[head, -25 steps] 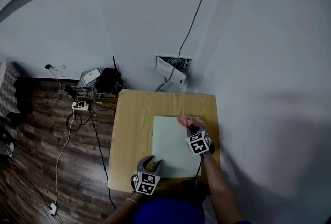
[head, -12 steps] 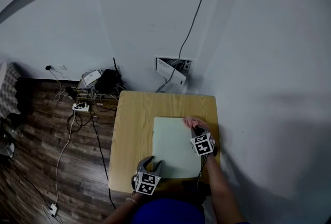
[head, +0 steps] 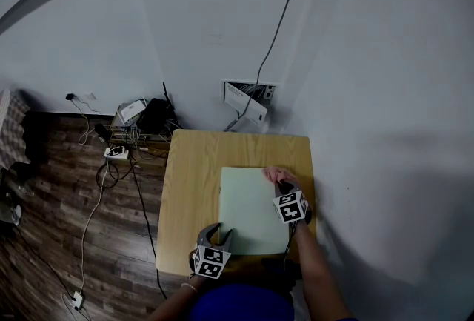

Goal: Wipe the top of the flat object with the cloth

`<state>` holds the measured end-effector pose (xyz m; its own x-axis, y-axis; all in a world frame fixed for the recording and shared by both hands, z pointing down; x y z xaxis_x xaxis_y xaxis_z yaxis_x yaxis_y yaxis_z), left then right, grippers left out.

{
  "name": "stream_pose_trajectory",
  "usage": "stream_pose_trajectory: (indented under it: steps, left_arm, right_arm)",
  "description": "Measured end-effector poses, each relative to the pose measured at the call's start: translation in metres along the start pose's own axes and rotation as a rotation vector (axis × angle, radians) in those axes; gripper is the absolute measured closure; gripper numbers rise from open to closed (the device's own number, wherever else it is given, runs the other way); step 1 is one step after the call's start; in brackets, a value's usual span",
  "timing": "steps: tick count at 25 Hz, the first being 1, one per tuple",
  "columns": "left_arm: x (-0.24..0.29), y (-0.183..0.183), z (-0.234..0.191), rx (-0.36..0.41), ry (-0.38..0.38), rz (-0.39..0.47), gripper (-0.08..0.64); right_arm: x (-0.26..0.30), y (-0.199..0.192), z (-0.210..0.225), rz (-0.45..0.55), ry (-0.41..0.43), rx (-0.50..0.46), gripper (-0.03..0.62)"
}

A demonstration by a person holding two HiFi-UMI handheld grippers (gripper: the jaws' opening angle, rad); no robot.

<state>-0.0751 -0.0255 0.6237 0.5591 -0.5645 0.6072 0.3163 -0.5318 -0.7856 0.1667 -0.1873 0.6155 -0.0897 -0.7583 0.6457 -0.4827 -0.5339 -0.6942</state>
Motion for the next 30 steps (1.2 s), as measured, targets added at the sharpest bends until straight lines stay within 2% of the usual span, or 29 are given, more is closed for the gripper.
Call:
stream_pose_trajectory:
  steps: [7, 13, 19, 23, 27, 30]
  left_arm:
    - [-0.002, 0.002, 0.000, -0.005, 0.000, 0.003, 0.404]
    - [0.000, 0.003, -0.001, -0.013, 0.000, 0.003, 0.405]
    - [0.000, 0.001, -0.001, -0.016, 0.000, 0.000, 0.405]
    - [0.001, 0.002, -0.002, -0.017, -0.003, -0.003, 0.405]
    - [-0.001, 0.002, -0.001, -0.016, -0.004, -0.003, 0.405]
    - [0.000, 0.002, -0.001, -0.014, -0.005, -0.004, 0.405]
  right_arm:
    - [-0.003, 0.000, 0.001, 0.016, -0.013, 0.063, 0.578]
    - [-0.013, 0.004, -0.004, 0.075, -0.005, 0.080, 0.577]
    - [-0.040, 0.029, -0.030, 0.204, 0.123, 0.106, 0.577]
    - [-0.057, 0.051, -0.057, 0.271, 0.223, 0.067, 0.577]
    - [-0.066, 0.062, -0.091, 0.280, 0.311, -0.004, 0.577]
    - [-0.058, 0.061, -0.111, 0.241, 0.328, -0.064, 0.577]
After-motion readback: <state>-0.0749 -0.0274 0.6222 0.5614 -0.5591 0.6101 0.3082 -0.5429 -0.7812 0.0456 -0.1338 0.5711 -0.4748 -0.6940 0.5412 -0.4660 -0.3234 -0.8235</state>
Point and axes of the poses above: the fingertips, and each gripper's own axes: x forward along the fingers, z to its right, y out of its top, the point moved 9 cm from there along -x, backward along the fingers, and after that the axes turned 9 degrees about -y, right-handed, at the moved point
